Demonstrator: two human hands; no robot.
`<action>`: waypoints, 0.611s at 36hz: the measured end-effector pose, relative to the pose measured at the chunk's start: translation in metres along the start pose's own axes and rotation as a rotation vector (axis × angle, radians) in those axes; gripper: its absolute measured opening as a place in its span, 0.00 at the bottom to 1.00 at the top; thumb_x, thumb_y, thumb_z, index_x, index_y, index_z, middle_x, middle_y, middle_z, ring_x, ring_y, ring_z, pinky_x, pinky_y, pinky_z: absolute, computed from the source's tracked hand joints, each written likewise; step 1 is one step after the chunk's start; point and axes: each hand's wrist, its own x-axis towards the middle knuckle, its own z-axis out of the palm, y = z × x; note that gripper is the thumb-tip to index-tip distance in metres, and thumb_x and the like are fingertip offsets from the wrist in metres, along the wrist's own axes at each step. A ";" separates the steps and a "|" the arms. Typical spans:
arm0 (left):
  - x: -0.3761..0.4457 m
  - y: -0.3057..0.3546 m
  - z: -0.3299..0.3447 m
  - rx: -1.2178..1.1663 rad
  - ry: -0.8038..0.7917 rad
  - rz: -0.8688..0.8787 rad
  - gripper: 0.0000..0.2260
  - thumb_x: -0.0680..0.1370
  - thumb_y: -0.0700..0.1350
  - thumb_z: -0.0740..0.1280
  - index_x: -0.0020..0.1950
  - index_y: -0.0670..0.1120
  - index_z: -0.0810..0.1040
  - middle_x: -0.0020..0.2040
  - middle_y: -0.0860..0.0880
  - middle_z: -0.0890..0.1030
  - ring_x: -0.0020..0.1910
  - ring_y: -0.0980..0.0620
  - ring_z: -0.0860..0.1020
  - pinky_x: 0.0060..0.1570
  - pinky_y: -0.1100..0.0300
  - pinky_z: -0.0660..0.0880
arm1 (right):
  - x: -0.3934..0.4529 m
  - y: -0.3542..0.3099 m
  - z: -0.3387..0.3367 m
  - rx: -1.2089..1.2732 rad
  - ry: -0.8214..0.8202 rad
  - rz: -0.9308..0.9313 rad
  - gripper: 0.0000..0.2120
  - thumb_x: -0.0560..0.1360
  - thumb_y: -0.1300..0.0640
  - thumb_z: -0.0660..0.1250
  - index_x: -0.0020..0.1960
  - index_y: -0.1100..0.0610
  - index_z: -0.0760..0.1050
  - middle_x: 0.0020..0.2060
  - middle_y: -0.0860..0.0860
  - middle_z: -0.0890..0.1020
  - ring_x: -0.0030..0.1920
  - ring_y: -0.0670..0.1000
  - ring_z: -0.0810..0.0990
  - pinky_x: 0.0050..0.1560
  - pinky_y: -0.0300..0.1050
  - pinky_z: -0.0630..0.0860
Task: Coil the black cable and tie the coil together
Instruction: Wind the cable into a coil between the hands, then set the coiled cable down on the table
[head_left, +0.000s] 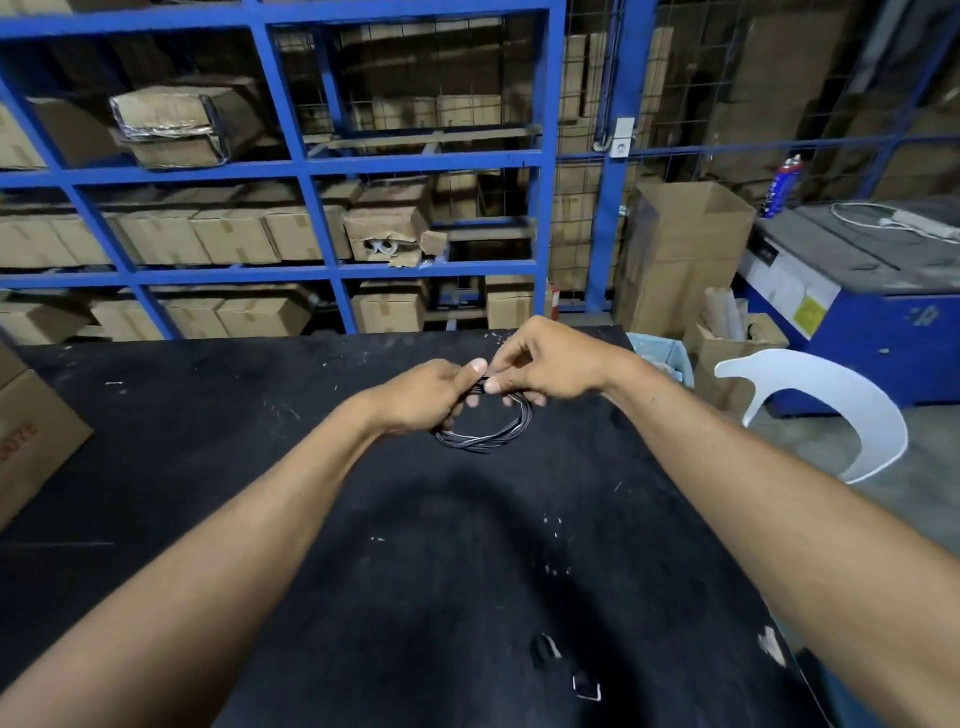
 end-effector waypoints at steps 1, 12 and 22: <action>0.001 -0.002 0.001 0.000 0.001 0.008 0.24 0.86 0.59 0.52 0.42 0.44 0.73 0.32 0.50 0.68 0.22 0.61 0.66 0.26 0.70 0.66 | 0.001 0.005 0.003 0.054 0.026 0.012 0.05 0.79 0.58 0.74 0.50 0.60 0.82 0.28 0.48 0.84 0.23 0.45 0.72 0.30 0.38 0.74; 0.012 -0.038 0.030 -0.325 0.161 0.083 0.17 0.87 0.51 0.55 0.41 0.48 0.67 0.27 0.57 0.66 0.24 0.60 0.63 0.35 0.61 0.73 | 0.010 0.049 0.027 0.227 0.296 -0.073 0.07 0.73 0.64 0.79 0.51 0.61 0.85 0.38 0.57 0.85 0.40 0.48 0.79 0.46 0.42 0.75; 0.008 -0.053 0.055 -0.566 -0.048 -0.086 0.17 0.88 0.50 0.55 0.43 0.45 0.72 0.29 0.54 0.64 0.23 0.58 0.62 0.47 0.57 0.81 | 0.008 0.063 0.053 0.066 0.312 -0.055 0.04 0.71 0.62 0.80 0.41 0.56 0.87 0.33 0.45 0.85 0.36 0.39 0.79 0.45 0.35 0.76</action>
